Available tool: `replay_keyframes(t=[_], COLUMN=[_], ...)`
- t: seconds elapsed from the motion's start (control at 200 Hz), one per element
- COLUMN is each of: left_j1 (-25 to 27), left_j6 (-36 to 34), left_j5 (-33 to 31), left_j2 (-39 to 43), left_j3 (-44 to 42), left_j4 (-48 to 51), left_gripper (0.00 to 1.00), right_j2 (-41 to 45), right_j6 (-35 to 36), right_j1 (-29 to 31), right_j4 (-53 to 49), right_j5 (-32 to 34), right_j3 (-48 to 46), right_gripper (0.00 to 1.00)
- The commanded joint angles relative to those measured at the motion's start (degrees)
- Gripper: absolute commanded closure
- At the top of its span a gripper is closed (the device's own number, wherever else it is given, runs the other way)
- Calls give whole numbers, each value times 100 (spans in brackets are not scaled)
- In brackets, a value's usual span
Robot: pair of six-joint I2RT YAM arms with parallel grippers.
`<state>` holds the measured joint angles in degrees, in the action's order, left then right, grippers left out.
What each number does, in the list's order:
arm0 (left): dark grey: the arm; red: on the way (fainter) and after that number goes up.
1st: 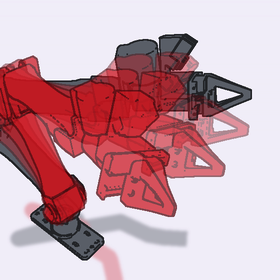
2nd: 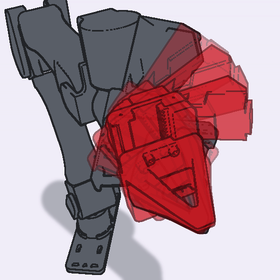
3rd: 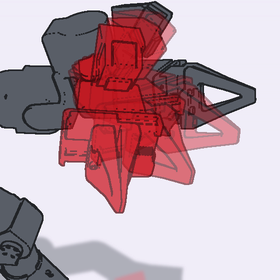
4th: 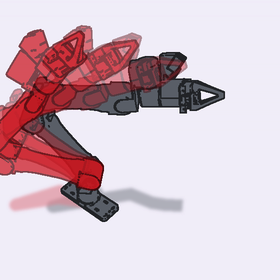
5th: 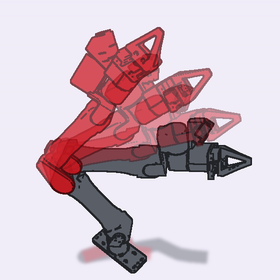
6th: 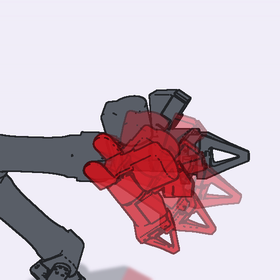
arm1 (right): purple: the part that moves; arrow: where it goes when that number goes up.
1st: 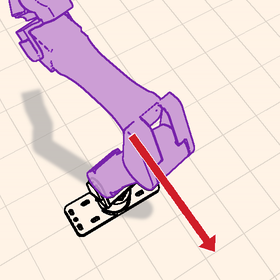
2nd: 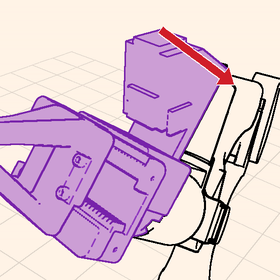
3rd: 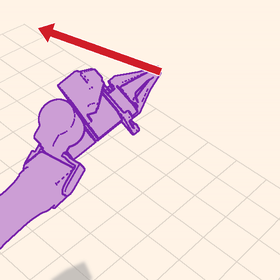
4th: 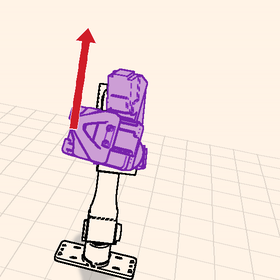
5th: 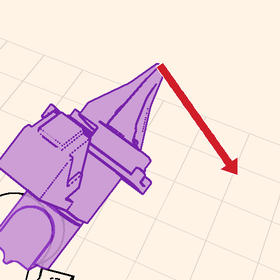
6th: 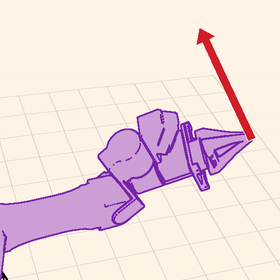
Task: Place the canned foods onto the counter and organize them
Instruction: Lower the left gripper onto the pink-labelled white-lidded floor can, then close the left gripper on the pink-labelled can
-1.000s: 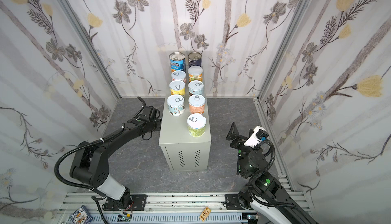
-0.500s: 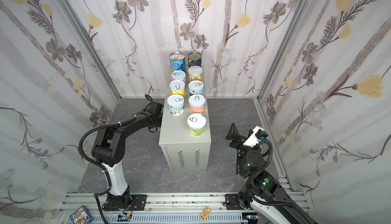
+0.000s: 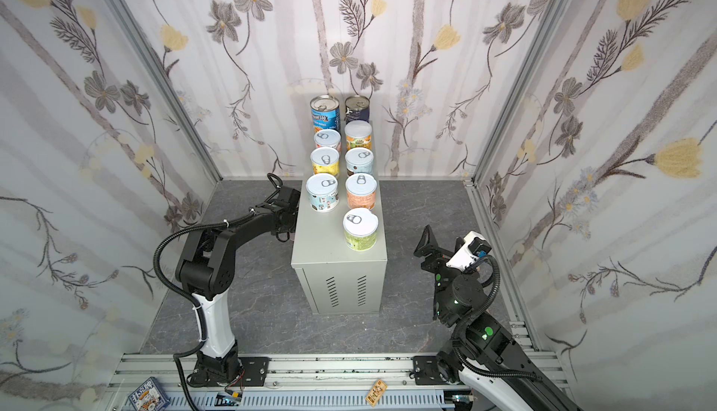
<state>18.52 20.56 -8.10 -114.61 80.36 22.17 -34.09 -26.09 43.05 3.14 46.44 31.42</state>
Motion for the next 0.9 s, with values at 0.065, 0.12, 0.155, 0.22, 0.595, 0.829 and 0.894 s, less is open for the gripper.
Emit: replay_keyframes(t=[0.065, 0.12, 0.155, 0.22, 0.595, 0.829, 0.894], left_j1=[-28, -33, -26, -31, -33, -33, -32], left_j6=[-69, -52, -44, -13, 1, -99, -154], left_j5=[49, 62, 77, 110, 142, -5, -17], left_j2=[-78, -78, -79, -96, -241, -102, -83], left_j3=[50, 34, 13, -1, -32, -127, -126], left_j4=[138, 107, 82, 55, -89, -178, -155], left_gripper=[11, 12, 12, 12, 16, 25, 28], right_j2=[-58, -69, -66, -65, -110, -150, -197], right_j6=[-90, -98, -98, -97, -97, -98, -89], right_j1=[-2, -7, -4, -7, -16, -22, -24], right_j4=[29, 16, 7, -10, -32, -43, -48], right_j5=[-124, -139, -138, -152, -161, -167, -176], right_j3=[51, 61, 66, 61, 66, 77, 88], right_gripper=[0, 0, 0, 0, 0, 0, 0])
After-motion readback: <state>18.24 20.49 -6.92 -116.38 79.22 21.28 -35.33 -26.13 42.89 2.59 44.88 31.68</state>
